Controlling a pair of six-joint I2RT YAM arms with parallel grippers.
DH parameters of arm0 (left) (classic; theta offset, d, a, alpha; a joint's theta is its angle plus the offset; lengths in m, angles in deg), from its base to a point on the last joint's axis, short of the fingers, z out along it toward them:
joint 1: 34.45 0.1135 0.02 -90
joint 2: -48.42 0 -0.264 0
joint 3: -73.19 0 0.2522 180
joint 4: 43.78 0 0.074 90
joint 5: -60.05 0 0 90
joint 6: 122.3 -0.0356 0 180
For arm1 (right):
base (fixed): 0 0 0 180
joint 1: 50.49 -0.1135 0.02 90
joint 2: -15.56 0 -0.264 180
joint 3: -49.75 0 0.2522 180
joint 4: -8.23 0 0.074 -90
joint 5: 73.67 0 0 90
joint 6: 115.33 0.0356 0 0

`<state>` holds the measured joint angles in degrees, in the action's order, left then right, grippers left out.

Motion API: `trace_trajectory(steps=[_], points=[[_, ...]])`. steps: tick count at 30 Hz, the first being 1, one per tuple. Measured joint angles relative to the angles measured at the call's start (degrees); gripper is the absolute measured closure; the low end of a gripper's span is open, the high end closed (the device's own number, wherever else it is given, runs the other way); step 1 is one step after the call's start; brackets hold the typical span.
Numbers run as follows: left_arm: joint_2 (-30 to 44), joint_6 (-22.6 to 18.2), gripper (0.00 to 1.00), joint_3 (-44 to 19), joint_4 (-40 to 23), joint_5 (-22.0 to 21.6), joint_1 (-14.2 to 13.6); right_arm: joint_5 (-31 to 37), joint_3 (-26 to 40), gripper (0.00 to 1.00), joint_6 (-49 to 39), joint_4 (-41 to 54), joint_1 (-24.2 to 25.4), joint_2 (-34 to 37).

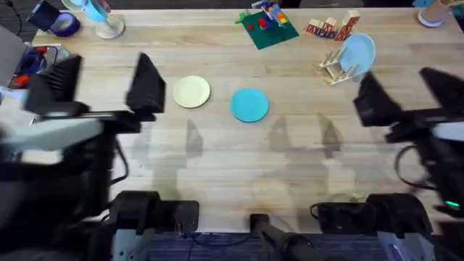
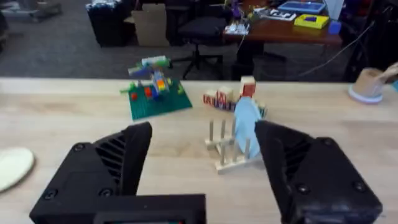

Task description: Pick up the plates from the table one by one and place each into a slot on the dish rack.

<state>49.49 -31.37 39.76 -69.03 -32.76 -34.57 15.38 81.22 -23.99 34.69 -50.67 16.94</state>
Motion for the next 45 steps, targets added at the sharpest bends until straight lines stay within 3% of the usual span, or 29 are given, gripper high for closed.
trace_trajectory(steps=[6, 15, 21, 22, 31, 43, 44, 45], points=[[10.4, 0.16, 0.006, -18.21, -10.37, -0.05, 0.0, -0.02, 16.03, 0.005, 0.21, 11.64, 0.0, 8.08], [33.96, 0.2, 0.007, -50.48, -35.59, -0.03, 0.0, -0.3, 38.43, 0.005, 0.6, 27.81, 0.0, 24.94], [47.68, 1.21, 0.007, -66.68, -49.19, 0.0, 0.0, -0.39, 51.38, 0.005, 1.22, 35.77, -0.01, 35.44], [53.7, 1.45, 0.008, -72.68, -53.1, 0.25, 0.0, -0.39, 56.56, 0.005, 1.27, 39.42, 0.0, 40.53], [65.1, 1.7, 0.007, -82.02, -60.71, 2.17, 0.0, -1.98, 66.29, 0.006, 1.24, 48.13, 0.0, 53.63], [68.41, 1.7, 0.007, -83.11, -62.94, 2.99, 0.0, -4.68, 70.7, 0.005, 1.22, 51.49, 0.0, 62.6], [68.43, 1.93, 0.037, -83.14, -62.92, 3.04, 0.0, -4.68, 70.7, 0.005, 1.24, 51.41, 0.0, 62.61], [68.41, 2.05, 0.206, -83.14, -62.95, 3.06, 0.0, -4.68, 70.7, 0.005, 1.24, 51.21, 0.0, 62.61]])
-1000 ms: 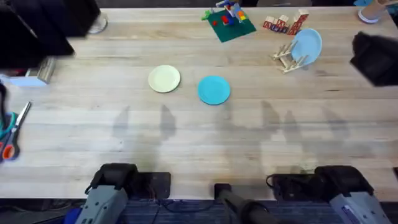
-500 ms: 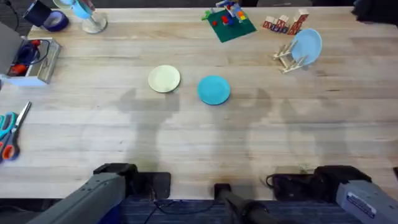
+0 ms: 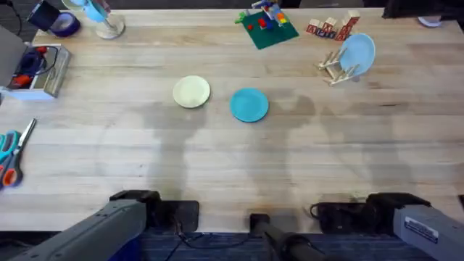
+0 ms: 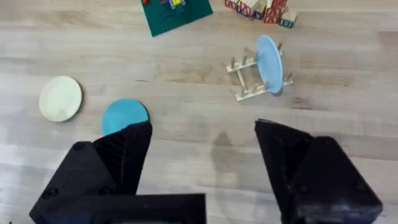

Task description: Pick up the plates from the table one by one and place each into a slot on the dish rack.

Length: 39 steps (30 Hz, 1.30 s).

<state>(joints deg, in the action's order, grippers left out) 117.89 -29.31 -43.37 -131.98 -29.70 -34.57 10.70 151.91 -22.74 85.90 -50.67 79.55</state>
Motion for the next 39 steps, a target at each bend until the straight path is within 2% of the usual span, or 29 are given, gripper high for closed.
trace_trajectory(steps=[4, 5, 6, 13, 19, 22, 29, 32, 39], points=[[0.02, 0.07, 0.833, 0.0, -0.16, 0.27, 0.0, 0.0, 0.13, 0.005, 0.0, -0.22, 0.0, -0.01], [0.02, -0.07, 0.925, 0.0, -0.19, 0.68, 0.0, 0.0, 0.13, 0.005, 0.0, -0.23, 0.0, 0.0], [0.02, 0.03, 0.949, 0.0, -0.19, 1.43, 0.0, 0.0, 0.14, 0.005, -0.02, -0.23, 0.0, -0.02], [0.03, 0.97, 0.959, 0.0, -0.81, 8.66, 0.0, 0.0, 0.15, 0.006, 0.0, -0.23, 0.0, -0.02], [2.49, 2.16, 0.958, -0.09, -7.13, 14.57, 0.28, 0.0, 0.17, 0.006, 0.0, -0.21, 0.0, -0.02], [5.23, 1.91, 0.957, -0.09, -9.38, 18.31, 1.72, 0.0, 0.17, 0.006, -0.02, -0.22, 0.0, -0.01], [8.52, 0.24, 0.957, 0.45, -8.97, 27.18, 4.48, 0.0, 0.17, 0.006, 0.0, -0.21, 0.0, -0.02], [8.18, 0.03, 0.957, 3.29, -7.9, 30.57, 4.5, 0.0, 0.17, 0.006, 0.0, -0.21, 0.0, -0.02], [8.11, -0.02, 0.957, 17.05, 0.02, 38.37, 4.5, 0.0, 0.17, 0.005, 0.0, -0.21, 0.0, -0.02]])
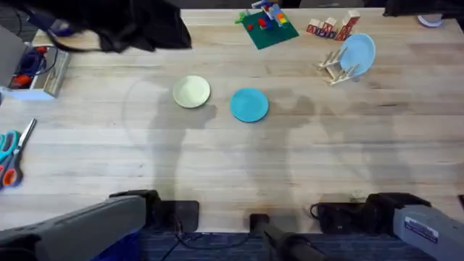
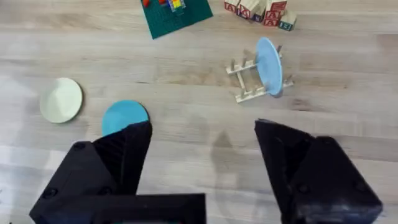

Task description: Pick up the plates from the table one by one and place each into a slot on the dish rack.

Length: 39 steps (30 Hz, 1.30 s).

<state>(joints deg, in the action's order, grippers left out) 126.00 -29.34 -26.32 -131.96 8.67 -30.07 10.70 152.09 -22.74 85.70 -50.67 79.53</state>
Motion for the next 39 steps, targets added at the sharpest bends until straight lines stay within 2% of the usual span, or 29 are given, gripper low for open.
trace_trajectory(steps=[10, 16, 26, 39], points=[[0.04, 1.86, 0.96, 18.7, 13.75, 5.54, -0.15, 0.0, 0.0, 0.005, 0.0, 0.0, 0.0, 0.0], [1.02, 4.32, 0.961, 25.33, 19.79, 7.85, -2.83, 0.0, 0.0, 0.005, 0.0, 0.0, 0.0, 0.0], [8.28, 7.76, 0.961, 26.68, 27.21, 8.75, -8.18, 0.0, 0.0, 0.005, 0.0, 0.0, 0.0, 0.0], [20.01, 8.35, 0.961, 26.68, 33.79, 8.77, -11.26, 0.0, 0.0, 0.005, 0.0, 0.0, 0.0, 0.02]])
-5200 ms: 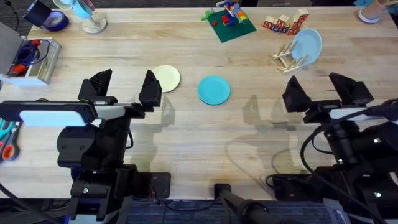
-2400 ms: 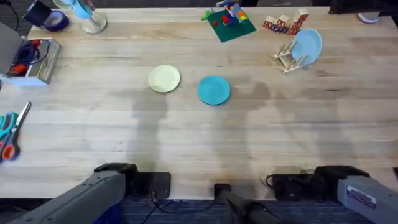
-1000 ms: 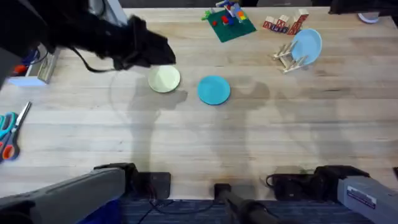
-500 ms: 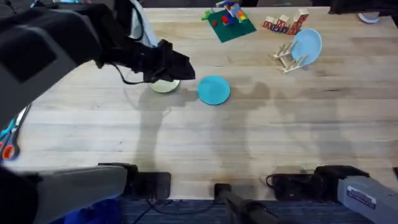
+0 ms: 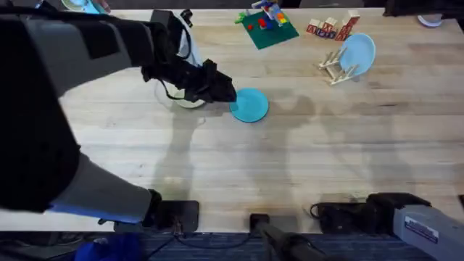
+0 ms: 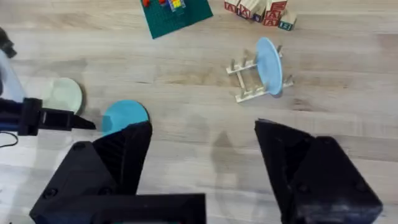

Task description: Pick up the plates from the table one by one and place each into a slot on the dish rack.

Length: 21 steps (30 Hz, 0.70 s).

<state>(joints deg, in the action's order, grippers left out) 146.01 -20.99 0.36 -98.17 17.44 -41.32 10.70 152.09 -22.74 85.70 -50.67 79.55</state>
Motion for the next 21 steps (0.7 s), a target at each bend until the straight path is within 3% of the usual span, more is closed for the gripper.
trace_trajectory(steps=[14, 21], points=[[8.42, 0.11, 0.96, 0.0, 6.25, -0.77, -0.33, 0.0, 0.0, 0.005, 0.0, 0.0, 0.0, -0.02], [9.35, 0.15, 0.96, -0.02, 6.19, -1.65, -0.33, 0.0, 0.0, 0.005, 0.0, 0.0, 0.0, -0.02]])
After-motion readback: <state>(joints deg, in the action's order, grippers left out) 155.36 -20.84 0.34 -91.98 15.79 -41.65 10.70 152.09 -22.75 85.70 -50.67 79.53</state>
